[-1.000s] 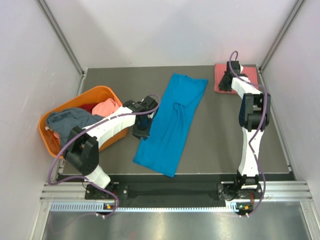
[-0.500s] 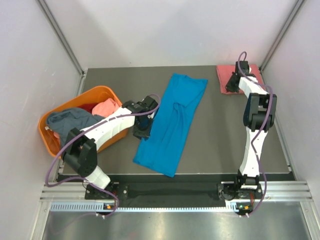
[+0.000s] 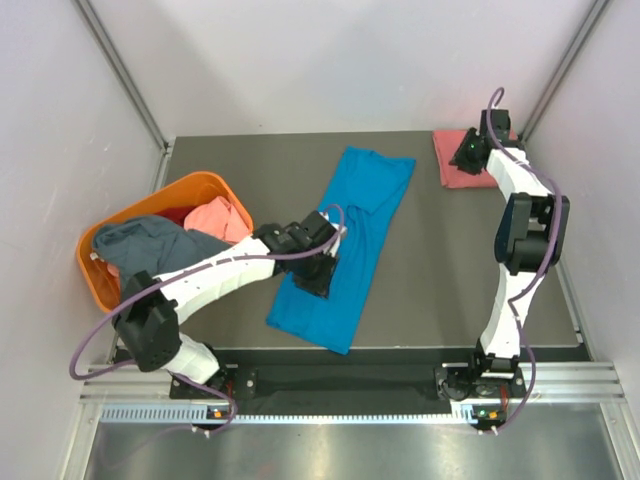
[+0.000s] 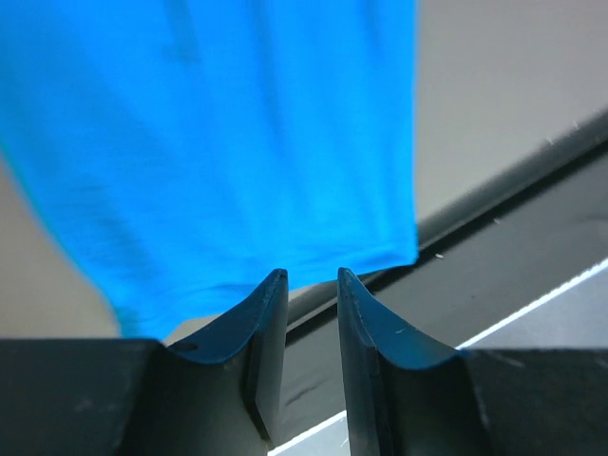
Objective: Fold and stack the t-shirts
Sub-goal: Fold the tshirt
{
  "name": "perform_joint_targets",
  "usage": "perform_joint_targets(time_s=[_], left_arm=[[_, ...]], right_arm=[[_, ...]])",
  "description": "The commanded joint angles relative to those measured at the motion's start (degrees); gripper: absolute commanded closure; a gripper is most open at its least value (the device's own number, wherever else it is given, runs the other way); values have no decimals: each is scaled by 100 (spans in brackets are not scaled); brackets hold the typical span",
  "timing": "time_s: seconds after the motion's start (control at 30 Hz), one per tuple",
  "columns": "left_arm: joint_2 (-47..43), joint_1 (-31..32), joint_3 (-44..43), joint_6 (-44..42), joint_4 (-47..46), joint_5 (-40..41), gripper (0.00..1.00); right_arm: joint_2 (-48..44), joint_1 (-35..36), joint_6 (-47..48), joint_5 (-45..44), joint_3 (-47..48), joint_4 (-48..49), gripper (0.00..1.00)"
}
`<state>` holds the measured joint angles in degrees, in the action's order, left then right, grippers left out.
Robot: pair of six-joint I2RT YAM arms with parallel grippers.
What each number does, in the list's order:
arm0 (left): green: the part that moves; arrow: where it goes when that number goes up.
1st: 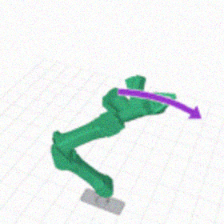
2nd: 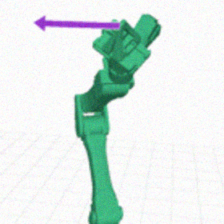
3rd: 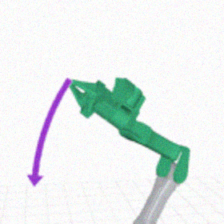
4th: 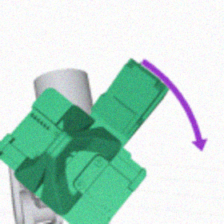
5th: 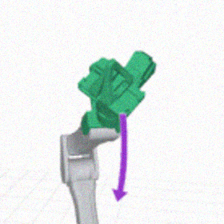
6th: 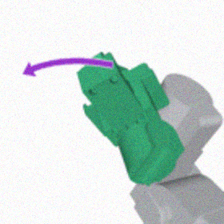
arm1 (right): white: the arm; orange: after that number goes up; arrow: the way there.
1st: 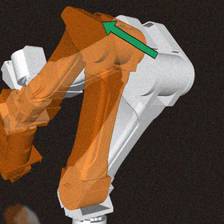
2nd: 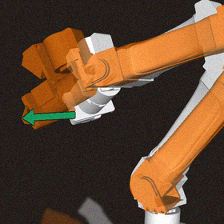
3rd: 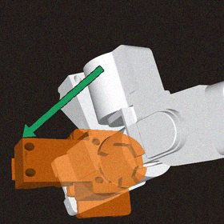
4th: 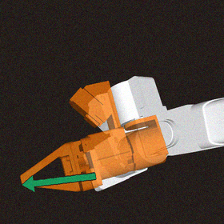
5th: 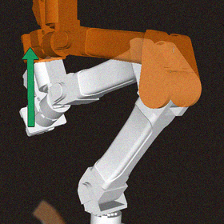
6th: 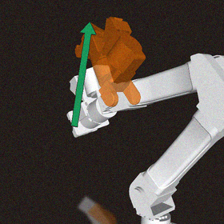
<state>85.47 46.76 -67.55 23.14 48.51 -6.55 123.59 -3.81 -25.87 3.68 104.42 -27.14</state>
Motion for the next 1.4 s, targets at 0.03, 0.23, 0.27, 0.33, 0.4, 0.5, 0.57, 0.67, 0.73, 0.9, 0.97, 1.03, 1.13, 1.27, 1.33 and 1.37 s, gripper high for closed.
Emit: perform_joint_targets(time_s=[0.03, 0.23, 0.27, 0.33, 0.4, 0.5, 0.57, 0.67, 0.73, 0.9, 0.97, 1.03, 1.13, 1.27, 1.33, 1.37], left_arm=[[-101, 718, 347, 393, -728, -154, 67], [215, 1598, 523, 832, -984, 442, 68], [329, 1686, 515, 920, -993, 487, 68], [487, 1976, 445, 991, -1080, 592, 67], [619, 2239, 374, 1087, -1098, 776, 67], [918, 2468, 234, 1193, -1063, 962, 66], [1138, 2557, 128, 1263, -958, 1111, 66], [1349, 2689, 31, 1334, -835, 1287, 64], [1454, 2706, 31, 1386, -817, 1305, 64], [1691, 2724, 5, 1396, -817, 1314, 64], [1788, 2733, -4, 1395, -817, 1314, 64], [1946, 2742, -39, 1378, -791, 1340, 66], [2131, 2759, -92, 1334, -755, 1340, 75], [2237, 2759, -179, 1308, -747, 1288, 100], [2316, 2759, -293, 1264, -747, 1244, 100], [2351, 2759, -337, 1264, -755, 1183, 100]], right_arm=[[-485, 231, -278, 379, -412, 621, 64], [-371, 529, -735, 712, -906, 1579, 61], [-240, 548, -770, 808, -906, 1675, 61], [-21, 618, -910, 879, -924, 1957, 60], [147, 654, -1025, 967, -906, 2202, 60], [481, 689, -1236, 1055, -801, 2405, 59], [683, 715, -1324, 1064, -678, 2467, 60], [851, 742, -1386, 994, -546, 2599, 60], [999, 751, -1473, 976, -441, 2625, 61], [1237, 794, -1597, 1003, -238, 2670, 63], [1273, 803, -1623, 942, -229, 2670, 64], [1317, 794, -1667, 889, -203, 2670, 65], [1369, 794, -1658, 801, -159, 2863, 68], [1510, 777, -1614, 766, 25, 2863, 73], [1658, 768, -1597, 765, 209, 2854, 76], [1712, 759, -1606, 783, 280, 2854, 78]])
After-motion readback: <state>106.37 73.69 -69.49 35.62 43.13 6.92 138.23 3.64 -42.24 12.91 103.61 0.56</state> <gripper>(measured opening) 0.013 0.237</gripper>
